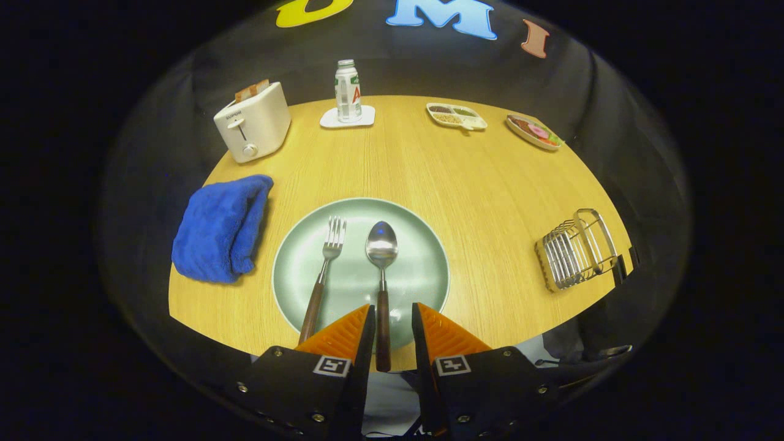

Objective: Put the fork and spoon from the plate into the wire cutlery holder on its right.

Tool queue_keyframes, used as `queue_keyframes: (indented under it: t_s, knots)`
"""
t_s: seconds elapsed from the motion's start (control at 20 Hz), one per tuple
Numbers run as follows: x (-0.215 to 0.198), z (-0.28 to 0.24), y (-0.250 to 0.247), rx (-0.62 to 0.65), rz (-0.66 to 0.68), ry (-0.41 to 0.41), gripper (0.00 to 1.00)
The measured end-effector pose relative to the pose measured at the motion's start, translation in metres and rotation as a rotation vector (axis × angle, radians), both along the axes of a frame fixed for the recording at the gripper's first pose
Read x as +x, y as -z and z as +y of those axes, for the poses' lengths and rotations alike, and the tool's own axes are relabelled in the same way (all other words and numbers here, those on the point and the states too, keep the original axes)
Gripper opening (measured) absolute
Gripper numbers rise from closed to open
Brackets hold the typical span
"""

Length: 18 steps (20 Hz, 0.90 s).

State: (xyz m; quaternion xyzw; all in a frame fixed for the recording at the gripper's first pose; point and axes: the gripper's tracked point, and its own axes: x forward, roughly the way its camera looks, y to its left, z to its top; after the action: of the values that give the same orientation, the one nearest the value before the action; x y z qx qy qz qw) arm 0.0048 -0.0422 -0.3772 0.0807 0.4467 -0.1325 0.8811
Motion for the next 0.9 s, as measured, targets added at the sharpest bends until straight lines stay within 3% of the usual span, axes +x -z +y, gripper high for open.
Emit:
queue_keyframes:
  t_s: [0.7,0.75,0.8,0.9]
  knots:
    - [0.006,0.012,0.052,-0.017,0.163,-0.072,0.36]
    - [0.005,0.013,0.050,-0.020,0.175,-0.087,0.33]
    - [0.006,0.011,0.046,-0.035,0.165,-0.085,0.17]
    - [0.003,0.007,0.049,-0.055,0.166,-0.076,0.17]
